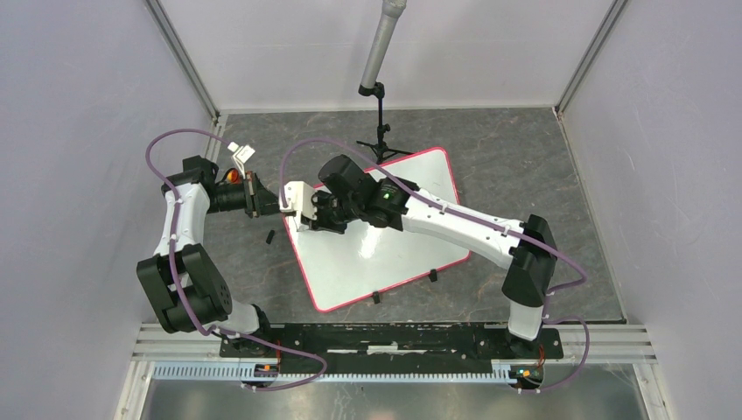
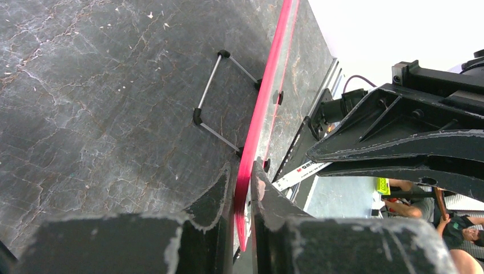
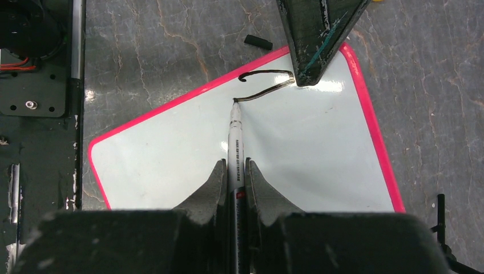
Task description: Write a sentence on the whiteboard
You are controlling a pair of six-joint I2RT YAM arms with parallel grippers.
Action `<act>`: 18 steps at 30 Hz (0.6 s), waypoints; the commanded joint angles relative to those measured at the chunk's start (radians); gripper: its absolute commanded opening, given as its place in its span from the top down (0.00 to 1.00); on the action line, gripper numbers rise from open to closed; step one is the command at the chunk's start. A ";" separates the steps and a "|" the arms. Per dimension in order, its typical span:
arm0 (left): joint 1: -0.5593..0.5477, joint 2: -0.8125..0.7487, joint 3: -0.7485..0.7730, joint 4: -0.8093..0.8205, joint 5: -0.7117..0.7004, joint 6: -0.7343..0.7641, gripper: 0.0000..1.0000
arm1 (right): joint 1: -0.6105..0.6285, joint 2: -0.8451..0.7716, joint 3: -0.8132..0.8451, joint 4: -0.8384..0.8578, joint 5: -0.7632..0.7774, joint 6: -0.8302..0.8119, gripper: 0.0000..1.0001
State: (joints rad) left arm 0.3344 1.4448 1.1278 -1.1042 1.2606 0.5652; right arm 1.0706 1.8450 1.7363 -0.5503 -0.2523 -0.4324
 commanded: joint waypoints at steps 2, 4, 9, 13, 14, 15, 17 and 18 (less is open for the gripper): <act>0.006 -0.022 0.012 -0.002 0.020 0.035 0.97 | -0.014 -0.005 0.039 -0.014 0.082 -0.017 1.00; 0.006 -0.020 0.012 -0.002 0.020 0.034 0.97 | -0.026 0.003 0.067 -0.014 0.093 -0.013 1.00; 0.005 -0.020 0.011 -0.003 0.019 0.035 0.97 | -0.063 0.025 0.115 -0.014 0.116 -0.007 1.00; 0.006 -0.018 0.012 -0.002 0.017 0.036 0.97 | -0.082 0.036 0.140 -0.015 0.114 -0.003 1.00; 0.006 -0.017 0.012 -0.002 0.017 0.036 0.98 | -0.082 0.038 0.143 -0.017 0.116 -0.003 1.00; 0.006 -0.016 0.012 -0.002 0.017 0.035 0.97 | -0.082 0.037 0.143 -0.019 0.116 -0.003 1.00; 0.007 -0.016 0.012 -0.002 0.018 0.035 0.97 | -0.083 0.032 0.142 -0.028 0.101 0.001 1.00; 0.005 -0.016 0.012 -0.002 0.017 0.035 0.97 | -0.082 0.027 0.139 -0.031 0.089 0.001 1.00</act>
State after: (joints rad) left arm 0.3344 1.4448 1.1278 -1.1046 1.2633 0.5655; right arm 0.9943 1.8507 1.8496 -0.5652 -0.1959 -0.4320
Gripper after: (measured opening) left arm 0.168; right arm 0.150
